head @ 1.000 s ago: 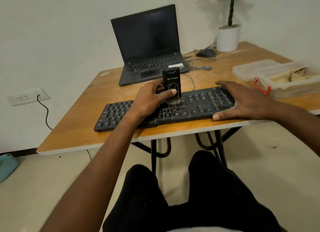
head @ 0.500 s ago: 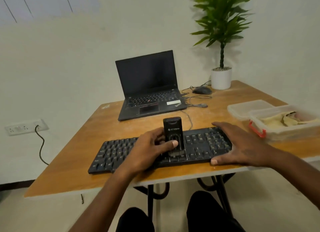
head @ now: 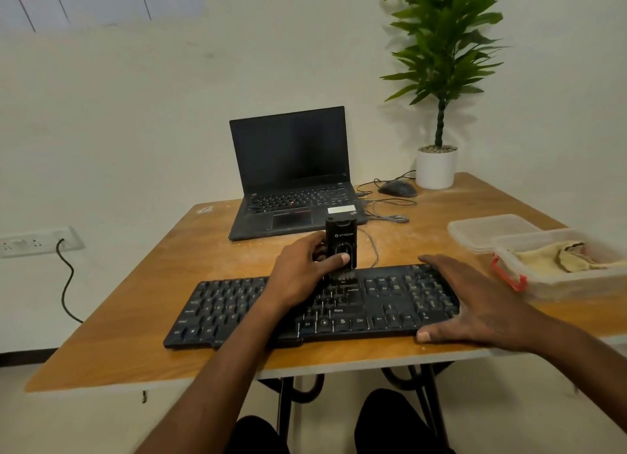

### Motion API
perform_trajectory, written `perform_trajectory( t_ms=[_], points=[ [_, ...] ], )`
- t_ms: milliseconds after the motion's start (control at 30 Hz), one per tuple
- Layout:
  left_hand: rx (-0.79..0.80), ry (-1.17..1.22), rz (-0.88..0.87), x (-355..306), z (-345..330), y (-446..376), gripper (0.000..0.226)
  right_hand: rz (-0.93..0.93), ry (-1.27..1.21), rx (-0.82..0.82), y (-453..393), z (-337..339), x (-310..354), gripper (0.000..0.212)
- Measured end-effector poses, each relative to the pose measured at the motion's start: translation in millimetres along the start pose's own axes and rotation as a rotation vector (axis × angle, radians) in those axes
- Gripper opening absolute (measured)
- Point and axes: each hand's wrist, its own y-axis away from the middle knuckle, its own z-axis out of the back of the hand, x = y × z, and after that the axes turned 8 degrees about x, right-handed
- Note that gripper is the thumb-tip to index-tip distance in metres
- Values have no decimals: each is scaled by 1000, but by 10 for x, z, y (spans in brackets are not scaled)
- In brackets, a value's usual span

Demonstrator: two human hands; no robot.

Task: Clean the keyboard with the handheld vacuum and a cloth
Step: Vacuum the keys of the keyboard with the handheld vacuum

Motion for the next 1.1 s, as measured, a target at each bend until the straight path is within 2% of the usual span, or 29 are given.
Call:
perform_trajectory(
  t_ms=[133, 233, 333, 433, 500, 667, 733, 800, 933, 1100],
  points=[
    [25, 34, -28, -20, -51, 112, 44, -6, -12, -6, 15, 4, 19, 130],
    [22, 187, -44, -57, -31, 247, 35, -12, -45, 18, 11, 6, 11, 133],
    [3, 303, -50, -87, 2, 324, 39, -2, -85, 13, -12, 62, 44, 126],
    [62, 518, -40, -151, -31, 354, 37, 50, -214, -185, -77, 128, 272, 106],
    [81, 623, -24, -203, -76, 341, 37, 105, -356, -288, -179, 134, 541, 84],
    [17, 670, 8, -216, -107, 258, 39, 201, -608, -281, -441, 57, 968, 34],
    [4, 701, -4, -199, -75, 256, 40, 217, -704, -253, -483, 50, 1002, 23],
    [-2, 704, -27, -179, -38, 252, 39, 221, -809, -213, -518, 48, 1034, 19],
    [-23, 697, -56, -158, 0, 241, 34, 199, -993, -143, -607, 31, 1079, 27],
    [-68, 677, -31, -157, 11, 230, 31, 149, -1082, -76, -706, -10, 1124, 37]
  ],
)
